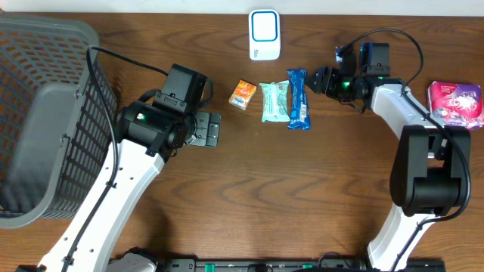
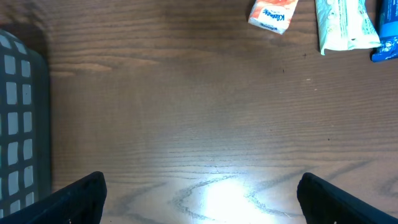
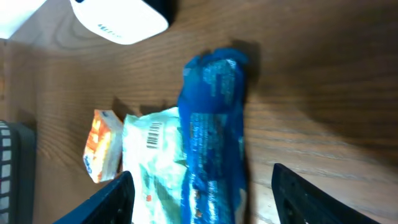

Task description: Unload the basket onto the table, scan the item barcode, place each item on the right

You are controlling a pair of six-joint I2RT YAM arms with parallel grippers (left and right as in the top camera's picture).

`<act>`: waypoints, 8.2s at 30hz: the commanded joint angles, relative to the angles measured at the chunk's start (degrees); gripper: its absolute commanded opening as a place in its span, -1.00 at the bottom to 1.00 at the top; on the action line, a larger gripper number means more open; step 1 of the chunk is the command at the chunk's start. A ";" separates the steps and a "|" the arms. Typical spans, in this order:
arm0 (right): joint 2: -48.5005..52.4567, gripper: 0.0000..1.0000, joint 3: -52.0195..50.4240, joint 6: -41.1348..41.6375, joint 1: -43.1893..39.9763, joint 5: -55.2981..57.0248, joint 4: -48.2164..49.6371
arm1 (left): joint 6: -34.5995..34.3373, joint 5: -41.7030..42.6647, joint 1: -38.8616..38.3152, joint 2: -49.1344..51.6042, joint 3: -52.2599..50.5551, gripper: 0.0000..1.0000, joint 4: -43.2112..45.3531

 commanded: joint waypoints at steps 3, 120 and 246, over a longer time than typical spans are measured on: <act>-0.31 0.31 -0.22 2.54 3.48 5.33 -0.15 | -0.76 -0.52 0.02 0.20 -0.11 0.96 -0.13; 2.54 -0.87 -1.25 -2.71 6.62 50.97 -23.12 | -0.76 -0.52 0.02 0.20 -0.11 0.96 -0.13; 7.13 -0.98 22.05 21.53 12.22 19.30 25.07 | -0.76 -0.52 0.02 0.20 -0.11 0.95 -0.13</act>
